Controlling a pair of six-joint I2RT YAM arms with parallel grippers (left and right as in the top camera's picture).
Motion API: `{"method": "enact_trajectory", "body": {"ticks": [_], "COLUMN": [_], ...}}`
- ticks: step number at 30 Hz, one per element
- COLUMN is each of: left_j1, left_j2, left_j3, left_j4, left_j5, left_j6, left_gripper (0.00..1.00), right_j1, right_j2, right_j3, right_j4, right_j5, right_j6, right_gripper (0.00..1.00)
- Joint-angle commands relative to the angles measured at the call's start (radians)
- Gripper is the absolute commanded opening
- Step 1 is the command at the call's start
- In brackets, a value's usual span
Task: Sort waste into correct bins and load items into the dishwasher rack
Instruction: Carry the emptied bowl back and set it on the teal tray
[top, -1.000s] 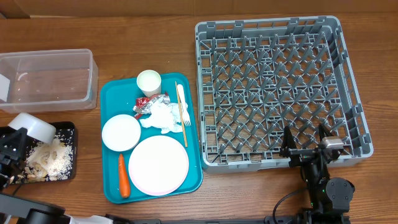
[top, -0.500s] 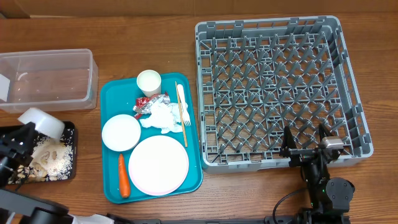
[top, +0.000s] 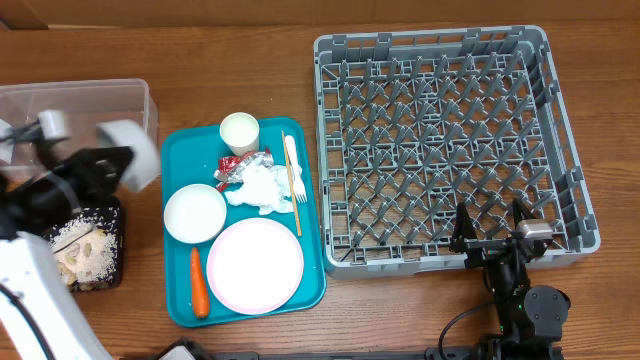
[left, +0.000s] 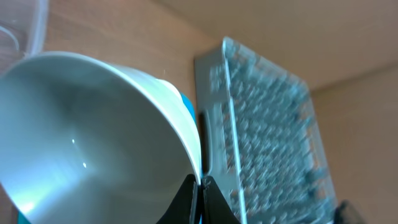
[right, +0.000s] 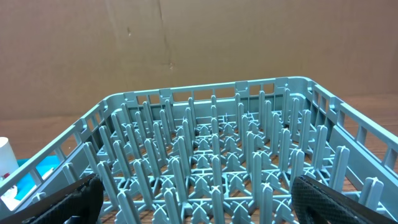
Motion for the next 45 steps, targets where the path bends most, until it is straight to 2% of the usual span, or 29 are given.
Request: {"method": "enact_trajectory", "body": {"ticks": [1, 9, 10, 14, 22, 34, 42, 43, 45], "left_j1": [-0.194, -0.573, -0.631, -0.723, -0.68, -0.674, -0.675, -0.675, -0.675], "left_j2": [-0.052, -0.01, 0.013, 0.103, 0.23, 0.384, 0.424, 0.427, 0.433], "left_j3": [0.025, 0.023, 0.023, 0.023, 0.023, 0.023, 0.023, 0.023, 0.023], "left_j4": [-0.029, -0.082, -0.079, -0.052, 0.07, 0.169, 0.217, 0.217, 0.215], "left_j5": [-0.354, -0.614, -0.7, -0.921, -1.044, -1.051, -1.051, -1.051, -1.051], "left_j6": [-0.096, -0.217, -0.255, -0.359, -0.369, -0.36, -0.352, -0.352, -0.352], "left_gripper": [0.04, 0.04, 0.04, 0.04, 0.04, 0.04, 0.05, 0.09, 0.26], "right_j1": [-0.008, -0.008, -0.008, -0.008, -0.008, -0.008, -0.008, -0.008, -0.008], "right_j2": [-0.009, -0.009, -0.009, -0.009, -0.009, -0.009, -0.009, -0.009, -0.009], "right_j3": [-0.01, -0.01, -0.01, -0.01, -0.01, -0.01, -0.01, -0.01, -0.01], "right_j4": [0.003, 0.003, 0.003, 0.003, 0.003, 0.003, 0.003, 0.003, 0.003], "right_j5": [0.009, 0.009, 0.009, 0.009, 0.009, 0.009, 0.009, 0.009, 0.009], "right_j6": [-0.007, -0.007, -0.007, -0.007, -0.007, -0.007, -0.007, -0.007, -0.007], "right_gripper": [1.0, 1.0, 1.0, 1.0, 1.0, 1.0, 1.0, 1.0, 1.0]}}
